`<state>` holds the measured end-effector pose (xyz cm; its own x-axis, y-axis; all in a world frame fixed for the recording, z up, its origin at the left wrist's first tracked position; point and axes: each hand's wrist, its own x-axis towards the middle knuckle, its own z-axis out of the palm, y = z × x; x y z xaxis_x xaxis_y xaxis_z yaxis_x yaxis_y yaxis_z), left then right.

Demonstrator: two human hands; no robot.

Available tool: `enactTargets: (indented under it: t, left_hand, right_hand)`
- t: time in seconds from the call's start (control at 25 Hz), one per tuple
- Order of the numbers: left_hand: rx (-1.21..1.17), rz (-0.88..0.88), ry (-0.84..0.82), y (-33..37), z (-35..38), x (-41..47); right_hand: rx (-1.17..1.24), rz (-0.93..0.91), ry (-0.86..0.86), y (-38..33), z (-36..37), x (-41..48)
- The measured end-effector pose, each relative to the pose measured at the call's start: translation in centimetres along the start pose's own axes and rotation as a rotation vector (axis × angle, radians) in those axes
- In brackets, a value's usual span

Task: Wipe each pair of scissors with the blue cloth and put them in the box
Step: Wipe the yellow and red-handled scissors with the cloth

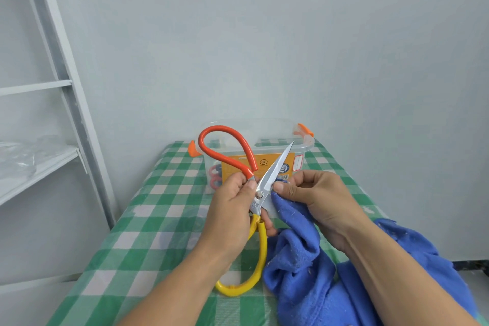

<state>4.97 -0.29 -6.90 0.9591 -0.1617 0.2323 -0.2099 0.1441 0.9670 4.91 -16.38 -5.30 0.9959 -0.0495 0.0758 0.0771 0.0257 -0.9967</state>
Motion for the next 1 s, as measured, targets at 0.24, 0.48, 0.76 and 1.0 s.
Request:
enactTargets:
  t: [0.24,0.48,0.76,1.0]
  left_hand:
    - [0.012,-0.016,0.039,-0.1,-0.1,0.3]
    - [-0.013,-0.036,0.05,-0.2,-0.1,0.5]
    - [-0.036,-0.025,0.034,-0.5,-0.2,0.7]
    - [-0.013,0.01,0.037,-0.5,-0.1,0.5]
  right_hand:
    - [0.117,-0.034,-0.124,0.0,-1.1,-0.2]
    - [0.042,-0.164,0.018,-0.6,0.1,-0.7]
    - [-0.228,-0.338,0.016,-0.6,2.2,-1.2]
    - [-0.053,-0.101,0.054,-0.5,2.1,-1.1]
